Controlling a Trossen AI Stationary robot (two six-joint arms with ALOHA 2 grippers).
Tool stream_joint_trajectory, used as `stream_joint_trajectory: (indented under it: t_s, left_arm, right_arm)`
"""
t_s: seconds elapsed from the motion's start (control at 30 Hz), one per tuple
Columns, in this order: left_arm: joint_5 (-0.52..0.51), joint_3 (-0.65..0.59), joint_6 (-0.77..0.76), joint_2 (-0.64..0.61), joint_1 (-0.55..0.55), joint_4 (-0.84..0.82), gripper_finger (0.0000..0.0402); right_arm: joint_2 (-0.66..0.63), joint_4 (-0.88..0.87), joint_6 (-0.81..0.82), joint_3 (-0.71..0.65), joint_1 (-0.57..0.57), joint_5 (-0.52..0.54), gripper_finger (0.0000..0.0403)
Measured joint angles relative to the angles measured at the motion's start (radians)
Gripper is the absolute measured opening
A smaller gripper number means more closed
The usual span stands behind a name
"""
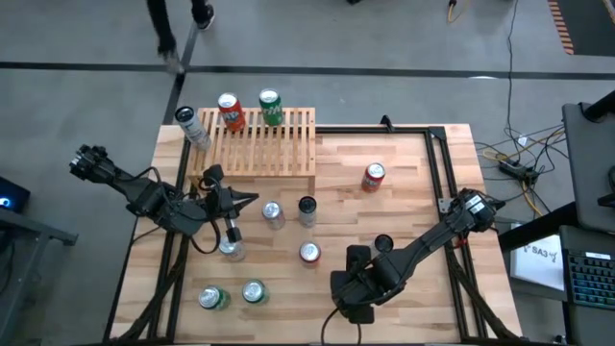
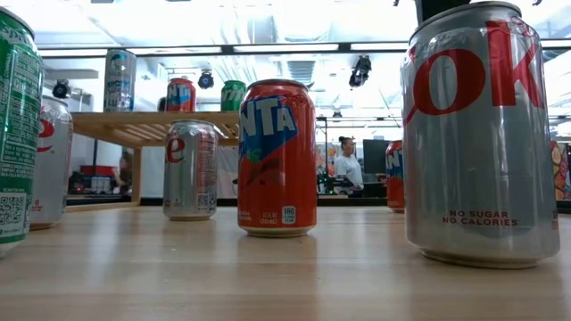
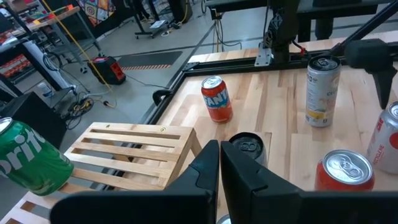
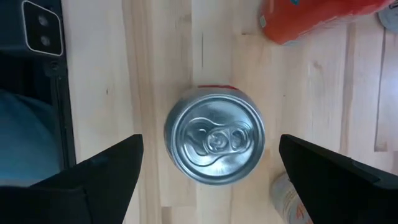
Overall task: Place canned beverage on shelf
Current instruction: Put the bottom red/silver soda can on the shelf
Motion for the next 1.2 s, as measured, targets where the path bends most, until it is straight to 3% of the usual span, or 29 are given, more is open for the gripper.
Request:
stream_joint_trajectory:
  t_s: [0.63, 1.1, 1.2]
  left_arm:
    - [0.0, 0.0, 0.0, 0.0, 0.0, 0.0, 0.0]
    - [0.0, 0.0, 0.018, 0.0, 0.0, 0.0, 0.0]
    - [0.0, 0.0, 0.018, 0.0, 0.0, 0.0, 0.0]
  right_arm:
    - [0.001, 0.085, 0.002, -0.053, -0.022, 0.003, 0.0364]
    - [0.075, 0.097, 0.014, -0.054, -0.037, -0.03, 0.0363]
    - [0.075, 0.097, 0.032, -0.054, -0.046, -0.04, 0.0348]
